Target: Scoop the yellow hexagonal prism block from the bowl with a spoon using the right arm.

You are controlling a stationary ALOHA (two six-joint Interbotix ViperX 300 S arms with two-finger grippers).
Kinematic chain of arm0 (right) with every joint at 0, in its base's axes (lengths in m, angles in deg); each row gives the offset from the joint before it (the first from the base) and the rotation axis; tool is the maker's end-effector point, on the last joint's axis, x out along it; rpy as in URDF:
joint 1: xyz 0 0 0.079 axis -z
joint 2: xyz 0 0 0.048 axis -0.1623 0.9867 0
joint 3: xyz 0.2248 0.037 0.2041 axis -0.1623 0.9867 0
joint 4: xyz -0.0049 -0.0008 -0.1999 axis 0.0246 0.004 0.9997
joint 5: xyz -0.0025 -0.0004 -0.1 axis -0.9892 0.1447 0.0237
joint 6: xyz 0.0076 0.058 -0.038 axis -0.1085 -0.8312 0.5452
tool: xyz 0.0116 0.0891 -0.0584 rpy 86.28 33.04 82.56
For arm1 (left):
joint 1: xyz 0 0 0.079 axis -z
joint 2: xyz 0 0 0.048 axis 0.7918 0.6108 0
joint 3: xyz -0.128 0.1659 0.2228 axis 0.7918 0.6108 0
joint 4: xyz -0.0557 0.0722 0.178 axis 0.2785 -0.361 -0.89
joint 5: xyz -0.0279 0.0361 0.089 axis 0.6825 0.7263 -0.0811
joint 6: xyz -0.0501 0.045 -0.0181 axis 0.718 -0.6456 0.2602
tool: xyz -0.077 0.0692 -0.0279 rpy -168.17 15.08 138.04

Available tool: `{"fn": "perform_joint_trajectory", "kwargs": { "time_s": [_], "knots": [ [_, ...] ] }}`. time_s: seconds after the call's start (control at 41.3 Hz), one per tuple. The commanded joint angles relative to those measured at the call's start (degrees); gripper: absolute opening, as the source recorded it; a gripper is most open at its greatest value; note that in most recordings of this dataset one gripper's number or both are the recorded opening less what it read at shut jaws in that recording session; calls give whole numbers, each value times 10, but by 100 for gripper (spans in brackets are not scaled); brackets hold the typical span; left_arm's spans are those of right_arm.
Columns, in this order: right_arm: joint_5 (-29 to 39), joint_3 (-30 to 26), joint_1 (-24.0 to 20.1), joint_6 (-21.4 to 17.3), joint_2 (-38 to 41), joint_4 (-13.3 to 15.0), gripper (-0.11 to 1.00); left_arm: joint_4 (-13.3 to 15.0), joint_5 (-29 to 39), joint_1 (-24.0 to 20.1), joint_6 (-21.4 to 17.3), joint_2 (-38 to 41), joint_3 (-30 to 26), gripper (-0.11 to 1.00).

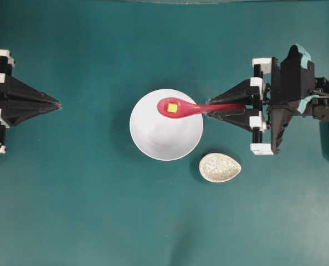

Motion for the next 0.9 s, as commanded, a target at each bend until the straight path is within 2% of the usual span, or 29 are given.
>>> {"fn": "perform_joint_trajectory", "kwargs": {
  "time_s": [0.0, 0.873],
  "knots": [
    [-2, -16, -2, -1, -6, 0, 24, -2, -4, -1, -1, 3, -11, 5],
    [-4, -25, -2, -1, 9, 0, 24, -2, -3, -1, -1, 3, -11, 5]
  ]
}}
